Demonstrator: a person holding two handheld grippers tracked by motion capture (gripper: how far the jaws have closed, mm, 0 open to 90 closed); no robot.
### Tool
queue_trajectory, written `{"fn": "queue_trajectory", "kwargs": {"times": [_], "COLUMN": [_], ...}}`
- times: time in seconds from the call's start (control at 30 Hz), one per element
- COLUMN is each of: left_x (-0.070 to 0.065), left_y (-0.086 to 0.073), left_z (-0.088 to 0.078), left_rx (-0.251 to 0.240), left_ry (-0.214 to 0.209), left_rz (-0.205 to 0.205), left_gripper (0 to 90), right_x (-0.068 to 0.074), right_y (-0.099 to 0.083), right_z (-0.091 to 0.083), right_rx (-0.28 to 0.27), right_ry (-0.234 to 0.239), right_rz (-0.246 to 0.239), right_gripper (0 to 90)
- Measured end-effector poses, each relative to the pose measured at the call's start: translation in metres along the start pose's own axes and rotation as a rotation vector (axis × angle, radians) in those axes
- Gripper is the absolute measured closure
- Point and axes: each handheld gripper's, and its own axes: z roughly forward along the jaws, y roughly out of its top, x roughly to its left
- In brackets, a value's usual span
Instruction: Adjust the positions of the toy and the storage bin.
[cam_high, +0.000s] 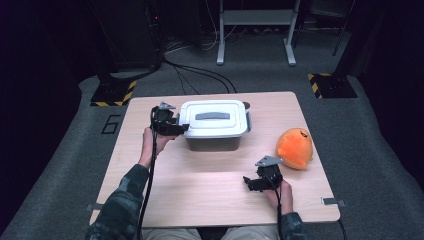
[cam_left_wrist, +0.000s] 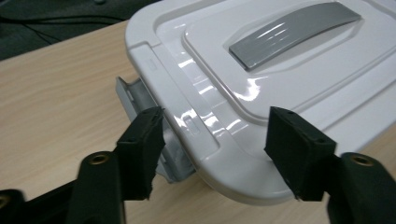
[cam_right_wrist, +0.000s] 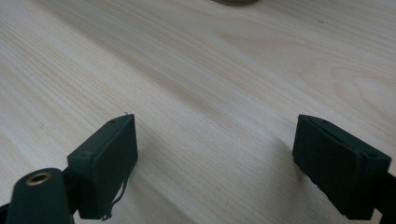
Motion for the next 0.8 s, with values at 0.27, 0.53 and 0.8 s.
{"fn": "queue_trajectory", "kwargs": {"times": [0.27, 0.53, 0.8], "left_x": [-0.001, -0.013, -0.028], "left_y": [0.022, 0.038, 0.052], "left_z": [0.015, 0.035, 0.054], "left_rx": [-0.025, -0.02, 0.007], "left_ry": [-0.053, -0.086, -0.126], "left_rz": [0.041, 0.047, 0.104], "left_gripper": [12.5, 3.3, 6.4], "right_x": [0.0, 0.0, 0.0], "right_y": [0.0, 0.0, 0.0], "right_z": [0.0, 0.0, 0.0], "right_rx": [0.001, 0.0, -0.002], "right_ry": [0.0, 0.0, 0.0], "right_rz": [0.004, 0.004, 0.004], "right_gripper": [13.5, 13.6, 13.6]}}
